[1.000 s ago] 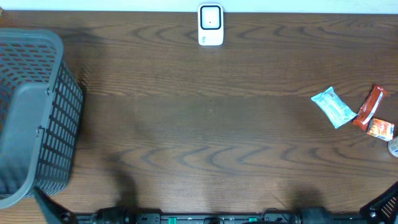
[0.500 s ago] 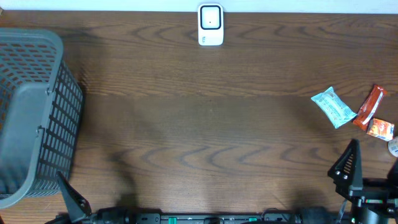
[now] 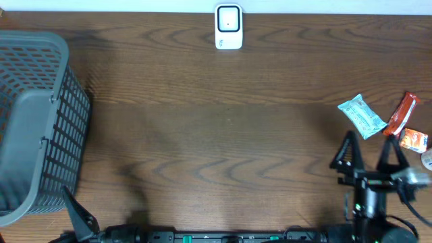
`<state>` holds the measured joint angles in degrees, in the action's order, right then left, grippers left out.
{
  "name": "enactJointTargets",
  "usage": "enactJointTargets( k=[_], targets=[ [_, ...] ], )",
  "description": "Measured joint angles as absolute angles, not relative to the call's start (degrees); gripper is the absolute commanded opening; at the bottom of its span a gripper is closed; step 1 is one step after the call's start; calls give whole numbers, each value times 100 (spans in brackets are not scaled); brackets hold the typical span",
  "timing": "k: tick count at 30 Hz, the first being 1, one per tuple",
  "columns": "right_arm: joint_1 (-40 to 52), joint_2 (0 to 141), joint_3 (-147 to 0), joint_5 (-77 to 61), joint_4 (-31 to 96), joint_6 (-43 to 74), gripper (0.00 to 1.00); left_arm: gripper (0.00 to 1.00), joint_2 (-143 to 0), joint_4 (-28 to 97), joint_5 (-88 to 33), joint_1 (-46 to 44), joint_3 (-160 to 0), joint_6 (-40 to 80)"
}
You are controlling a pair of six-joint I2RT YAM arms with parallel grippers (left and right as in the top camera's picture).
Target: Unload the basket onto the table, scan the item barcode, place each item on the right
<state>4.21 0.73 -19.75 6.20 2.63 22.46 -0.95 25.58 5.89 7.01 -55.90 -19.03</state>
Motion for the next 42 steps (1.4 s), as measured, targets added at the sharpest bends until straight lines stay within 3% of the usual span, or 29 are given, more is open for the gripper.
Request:
enactJointTargets(
  k=[4, 11, 23, 33, 42],
  targets=[
    [421, 71, -1313, 628, -386, 2528, 99, 98, -95, 2547, 589, 701, -5590, -1903],
    [421, 71, -375, 642, -443, 2917, 99, 98, -95, 2598, 591, 701, -5590, -1900],
    [421, 75, -36, 650, 325, 3277, 99, 98, -95, 2661, 589, 701, -5529, -1839],
    [421, 73, -36, 648, 336, 3288, 99, 98, -95, 2633, 591, 701, -4897, -873],
    [421, 73, -36, 648, 338, 3291, 99, 98, -91, 1857, 589, 701, -3927, 340]
  ],
)
